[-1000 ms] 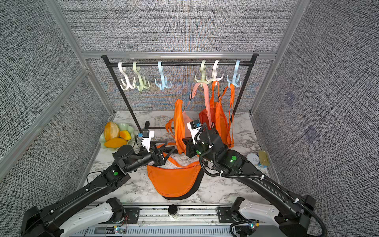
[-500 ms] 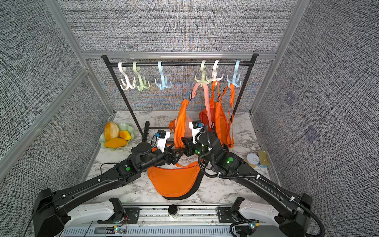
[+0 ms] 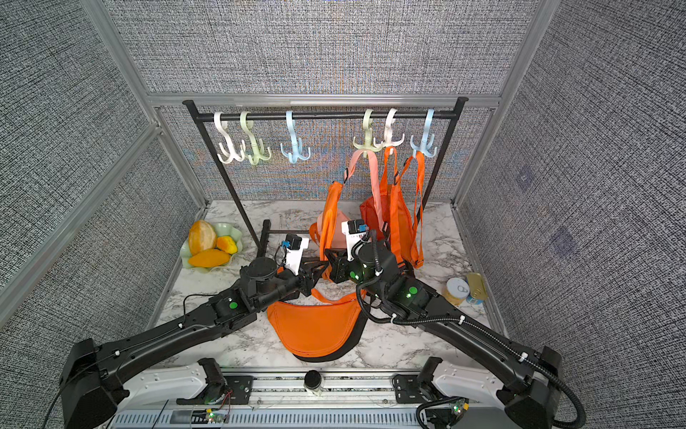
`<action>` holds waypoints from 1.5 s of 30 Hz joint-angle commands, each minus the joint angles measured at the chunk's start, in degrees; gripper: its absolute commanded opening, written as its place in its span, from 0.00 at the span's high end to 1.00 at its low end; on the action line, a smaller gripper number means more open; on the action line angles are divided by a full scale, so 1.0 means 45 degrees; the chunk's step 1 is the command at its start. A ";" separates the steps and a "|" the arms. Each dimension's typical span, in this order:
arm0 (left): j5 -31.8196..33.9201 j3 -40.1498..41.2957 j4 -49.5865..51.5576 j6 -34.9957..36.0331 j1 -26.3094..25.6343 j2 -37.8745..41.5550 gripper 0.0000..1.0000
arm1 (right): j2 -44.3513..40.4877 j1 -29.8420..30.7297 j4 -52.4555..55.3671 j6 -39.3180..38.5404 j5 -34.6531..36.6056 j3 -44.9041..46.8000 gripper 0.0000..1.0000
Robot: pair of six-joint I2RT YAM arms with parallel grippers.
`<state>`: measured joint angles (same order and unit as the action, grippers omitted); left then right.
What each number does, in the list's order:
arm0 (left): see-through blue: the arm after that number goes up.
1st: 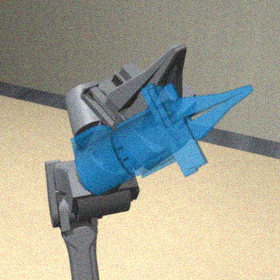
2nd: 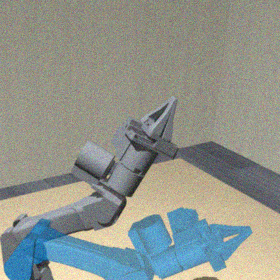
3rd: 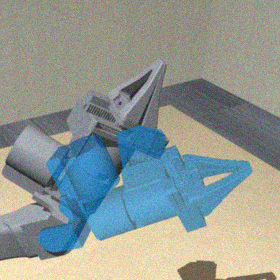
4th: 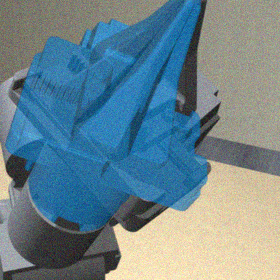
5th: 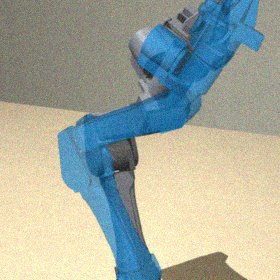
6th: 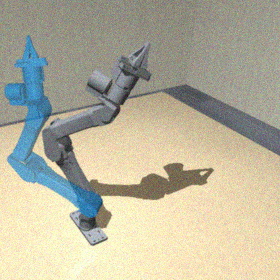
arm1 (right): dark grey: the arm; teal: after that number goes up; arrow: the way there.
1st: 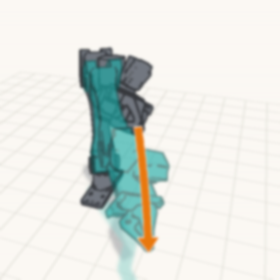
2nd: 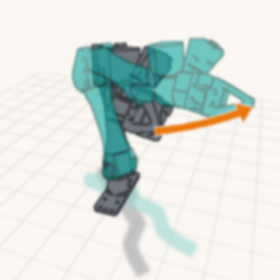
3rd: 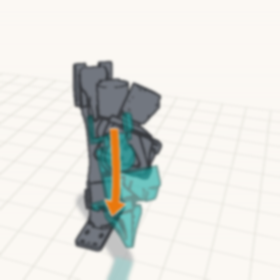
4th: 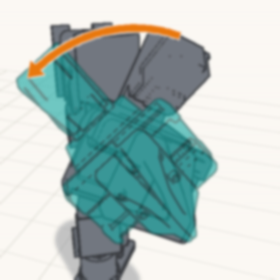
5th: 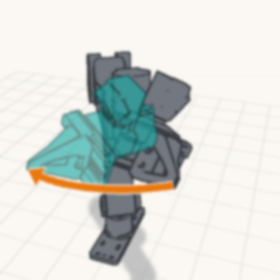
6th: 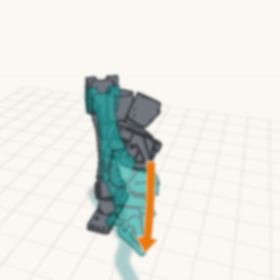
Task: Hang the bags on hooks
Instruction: Pick up the bag from the bag, then hang the bag on the hook.
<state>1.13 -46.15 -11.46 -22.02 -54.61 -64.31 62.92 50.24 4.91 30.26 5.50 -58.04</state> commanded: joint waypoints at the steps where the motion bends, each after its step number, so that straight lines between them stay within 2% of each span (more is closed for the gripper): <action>1: 0.0543 0.0177 -0.0202 0.0225 0.0044 0.0300 0.89 | 0.0032 0.0026 -0.0568 0.0295 -0.0086 -0.0126 1.00; 5: 0.0687 0.0607 -0.0499 0.0528 0.0043 0.0857 0.97 | 0.0023 0.0011 -0.0443 0.0090 -0.0336 -0.0253 1.00; 6: 0.0725 0.0762 -0.0560 0.0576 0.0036 0.1061 0.98 | -0.0011 0.0026 -0.0384 -0.0054 -0.0490 -0.0307 0.95; 9: 0.0923 0.1069 -0.0498 0.0653 0.0046 0.1842 1.00 | -0.0155 0.0024 0.0128 -0.0617 -0.0751 -0.0618 0.73; 13: 0.0087 0.0939 0.0541 0.1223 0.0170 0.3117 1.00 | -0.0764 0.0021 0.1127 -0.1598 -0.0571 -0.1026 0.40; 15: -0.0503 0.0728 0.1267 0.1509 0.0213 0.3776 1.00 | -0.1259 0.0021 0.1429 -0.2005 -0.0308 -0.1029 0.32; 18: -0.2019 0.0248 0.2473 0.2224 0.0299 0.4726 1.00 | -0.2036 -0.0012 0.1841 -0.2486 0.0375 -0.0934 0.28; 22: -0.2765 -0.0774 0.4148 0.2749 0.0297 0.5932 1.00 | -0.3029 -0.0232 0.2290 -0.2922 0.1129 -0.0684 0.20; 28: -0.4507 -0.2146 0.5614 0.2999 0.0296 0.6915 1.00 | -0.3964 -0.0478 0.2790 -0.3444 0.1502 -0.0512 0.14; 33: -0.5469 -0.2593 0.6079 0.3019 0.0285 0.7009 1.00 | -0.4424 -0.0558 0.3064 -0.3932 0.1610 -0.0635 0.10; 37: -0.7013 -0.2742 0.6123 0.2914 0.0281 0.6761 1.00 | -0.4792 -0.0604 0.3338 -0.4468 0.1649 -0.0923 0.09; 41: -0.7473 -0.2734 0.5992 0.2833 0.0288 0.6560 1.00 | -0.4927 -0.0636 0.3399 -0.4788 0.1625 -0.0973 0.05; 45: -0.8642 -0.2635 0.5447 0.2571 0.0289 0.6331 1.00 | -0.4872 -0.0658 0.3481 -0.4811 0.1722 -0.0769 0.01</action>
<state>-32.29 -58.04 16.40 -9.54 -53.43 -35.33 40.91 47.27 19.94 9.37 12.73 -61.87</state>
